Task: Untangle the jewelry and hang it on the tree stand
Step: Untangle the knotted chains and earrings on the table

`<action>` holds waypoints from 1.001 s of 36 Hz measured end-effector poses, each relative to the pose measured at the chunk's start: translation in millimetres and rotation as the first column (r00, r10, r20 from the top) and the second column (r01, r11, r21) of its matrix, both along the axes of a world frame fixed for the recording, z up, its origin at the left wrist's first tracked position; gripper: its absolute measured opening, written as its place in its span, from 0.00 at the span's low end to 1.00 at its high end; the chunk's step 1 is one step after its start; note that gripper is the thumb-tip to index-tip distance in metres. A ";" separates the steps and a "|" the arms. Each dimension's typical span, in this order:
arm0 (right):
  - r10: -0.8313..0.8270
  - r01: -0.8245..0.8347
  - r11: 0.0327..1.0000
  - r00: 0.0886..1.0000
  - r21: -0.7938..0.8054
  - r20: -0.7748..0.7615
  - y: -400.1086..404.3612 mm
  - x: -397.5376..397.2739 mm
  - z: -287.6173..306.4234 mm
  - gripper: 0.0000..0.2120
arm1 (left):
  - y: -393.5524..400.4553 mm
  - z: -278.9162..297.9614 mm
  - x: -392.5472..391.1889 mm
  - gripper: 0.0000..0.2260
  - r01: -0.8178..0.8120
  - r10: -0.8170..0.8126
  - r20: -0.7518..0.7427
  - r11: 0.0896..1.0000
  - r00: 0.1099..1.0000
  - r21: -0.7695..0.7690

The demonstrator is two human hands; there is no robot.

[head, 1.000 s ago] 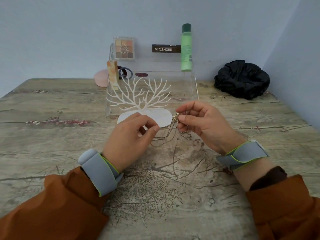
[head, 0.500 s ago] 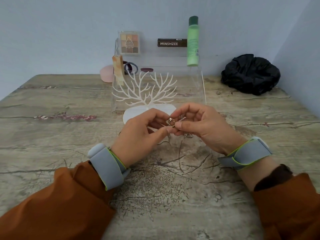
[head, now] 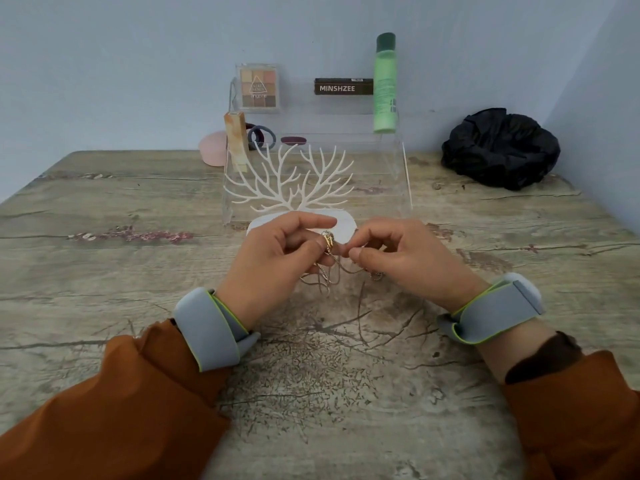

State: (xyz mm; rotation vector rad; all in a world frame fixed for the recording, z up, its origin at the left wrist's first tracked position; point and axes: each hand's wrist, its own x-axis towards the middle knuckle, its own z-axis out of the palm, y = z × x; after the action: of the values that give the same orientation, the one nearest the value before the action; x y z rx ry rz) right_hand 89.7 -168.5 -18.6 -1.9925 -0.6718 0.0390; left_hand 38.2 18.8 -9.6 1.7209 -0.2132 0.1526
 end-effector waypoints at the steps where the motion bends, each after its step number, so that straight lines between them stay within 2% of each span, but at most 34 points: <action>1: 0.000 0.000 1.000 1.000 -0.007 0.010 -0.1 -0.2 -0.1 0.02 | -0.2 -0.2 0.2 0.10 0.002 -0.002 0.004 1.000 1.000 0.008; 7: -0.012 0.016 0.998 0.997 -0.060 0.070 0.3 -0.7 -1.1 0.07 | -1.4 0.0 -0.4 0.09 -0.009 0.009 0.015 1.000 1.000 0.009; 11: -0.055 0.076 0.991 0.980 -0.106 0.194 0.1 -3.6 1.2 0.03 | -2.4 -0.2 -0.6 0.06 -0.031 0.030 0.026 0.998 0.999 0.047; 13: -0.058 0.086 0.990 0.970 -0.112 0.236 1.0 -4.3 3.2 0.04 | -2.0 -1.1 -0.1 0.04 -0.049 0.046 0.039 0.996 0.998 0.073; 20: 0.021 -0.026 0.997 0.998 0.075 0.067 7.1 -11.3 9.1 0.07 | -3.9 -2.4 0.0 0.04 -0.067 0.061 0.057 0.992 0.996 0.105; 23: 0.037 -0.041 0.998 0.997 0.057 0.067 10.4 -11.5 5.5 0.08 | -5.1 -1.6 -1.2 0.04 -0.060 0.053 0.059 0.990 0.997 0.130; 27: 0.023 -0.026 0.999 0.996 0.028 0.089 9.6 -8.7 3.0 0.03 | -5.7 -2.3 -1.9 0.03 -0.082 0.074 0.048 0.978 0.996 0.194; 30: 0.044 -0.044 0.999 0.995 0.001 0.086 10.0 -8.6 2.4 0.03 | -6.6 -2.8 -3.0 0.02 -0.121 0.115 0.042 0.959 0.993 0.256; 36: 0.024 -0.013 0.998 0.982 -0.058 0.187 12.0 -9.2 1.0 0.03 | -5.6 -4.1 -2.4 0.02 -0.194 0.191 0.047 0.905 0.980 0.377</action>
State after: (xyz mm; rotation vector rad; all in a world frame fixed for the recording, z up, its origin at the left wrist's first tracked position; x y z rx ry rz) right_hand 80.5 -156.5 -17.6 -2.0614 -0.8177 -0.1220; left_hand 35.8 13.2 -13.6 2.1304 -0.0795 0.2792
